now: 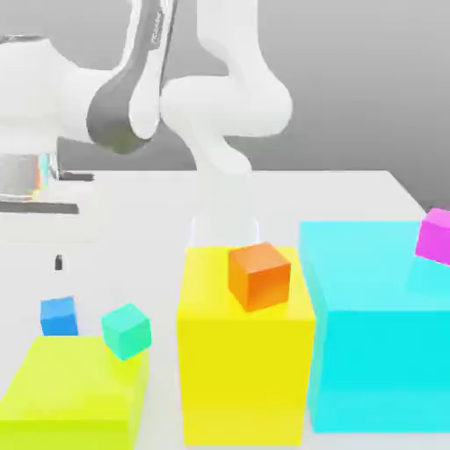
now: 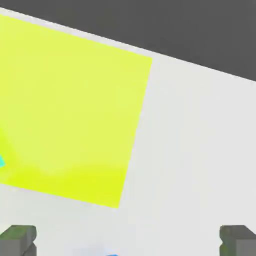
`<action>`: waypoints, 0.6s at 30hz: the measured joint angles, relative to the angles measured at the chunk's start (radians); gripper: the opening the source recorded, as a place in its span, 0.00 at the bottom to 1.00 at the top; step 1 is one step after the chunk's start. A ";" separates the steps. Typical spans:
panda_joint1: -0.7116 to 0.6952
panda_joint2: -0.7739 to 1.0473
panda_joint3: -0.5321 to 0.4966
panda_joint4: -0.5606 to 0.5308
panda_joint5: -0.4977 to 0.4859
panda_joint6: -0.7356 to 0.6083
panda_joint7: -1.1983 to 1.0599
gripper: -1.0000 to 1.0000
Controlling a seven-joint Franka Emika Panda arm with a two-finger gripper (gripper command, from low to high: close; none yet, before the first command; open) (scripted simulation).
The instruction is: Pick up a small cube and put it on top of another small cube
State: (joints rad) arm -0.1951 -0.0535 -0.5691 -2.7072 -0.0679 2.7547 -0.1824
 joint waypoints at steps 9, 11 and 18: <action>-0.276 0.337 0.301 -0.001 0.499 0.212 -0.504 0.50; -0.304 0.358 0.334 0.004 0.524 0.230 -0.524 0.00; -0.281 0.334 0.304 -0.003 0.495 0.209 -0.501 0.00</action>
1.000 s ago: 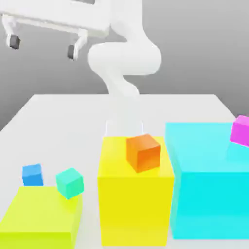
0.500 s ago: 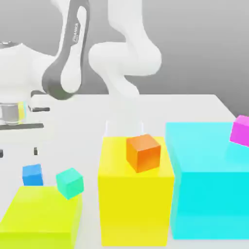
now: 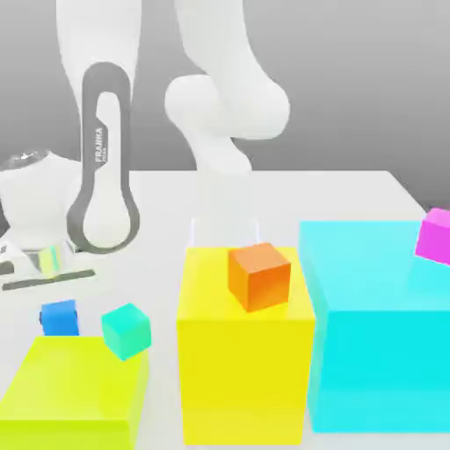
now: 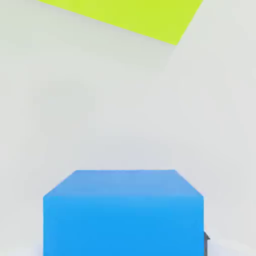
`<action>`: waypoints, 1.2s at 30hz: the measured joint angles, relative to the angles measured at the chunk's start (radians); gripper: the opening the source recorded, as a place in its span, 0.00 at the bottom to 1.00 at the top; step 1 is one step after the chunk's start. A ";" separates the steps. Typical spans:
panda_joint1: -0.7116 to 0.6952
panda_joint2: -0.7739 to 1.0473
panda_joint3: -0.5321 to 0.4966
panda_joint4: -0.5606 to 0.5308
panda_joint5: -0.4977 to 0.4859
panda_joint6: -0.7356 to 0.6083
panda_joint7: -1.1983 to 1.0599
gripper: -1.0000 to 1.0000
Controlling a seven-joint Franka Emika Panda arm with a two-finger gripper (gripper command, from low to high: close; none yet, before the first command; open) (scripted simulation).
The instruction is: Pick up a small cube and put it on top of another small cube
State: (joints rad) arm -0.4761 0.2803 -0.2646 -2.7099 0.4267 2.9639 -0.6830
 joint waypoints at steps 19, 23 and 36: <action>0.209 -0.399 -0.118 -0.012 -0.577 -0.342 -0.229 0.00; 0.256 -0.448 -0.103 0.000 -0.593 -0.400 -0.419 0.00; 0.454 -0.567 -0.100 0.032 -0.584 -0.560 -1.070 0.00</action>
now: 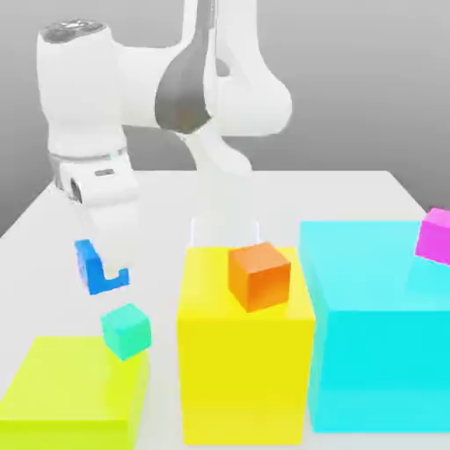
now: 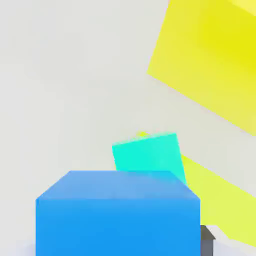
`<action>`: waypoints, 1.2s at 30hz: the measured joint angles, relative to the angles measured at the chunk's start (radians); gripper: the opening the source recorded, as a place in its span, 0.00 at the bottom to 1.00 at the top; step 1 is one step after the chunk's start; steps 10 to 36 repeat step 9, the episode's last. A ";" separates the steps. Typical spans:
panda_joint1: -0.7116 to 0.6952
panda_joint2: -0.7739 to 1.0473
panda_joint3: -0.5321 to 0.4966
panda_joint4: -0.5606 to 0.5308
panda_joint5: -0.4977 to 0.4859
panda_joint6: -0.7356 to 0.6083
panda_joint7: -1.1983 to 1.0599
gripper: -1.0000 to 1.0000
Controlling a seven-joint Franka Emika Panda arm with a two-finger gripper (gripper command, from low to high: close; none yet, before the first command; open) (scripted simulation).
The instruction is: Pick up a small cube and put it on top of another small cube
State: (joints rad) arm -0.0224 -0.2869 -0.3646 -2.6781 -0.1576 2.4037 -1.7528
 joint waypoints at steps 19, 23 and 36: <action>0.036 0.153 -0.026 -0.038 0.063 0.185 -0.086 1.00; 0.036 0.153 -0.026 -0.038 0.063 0.185 -0.086 1.00; 0.036 0.153 -0.026 -0.038 0.063 0.185 -0.086 1.00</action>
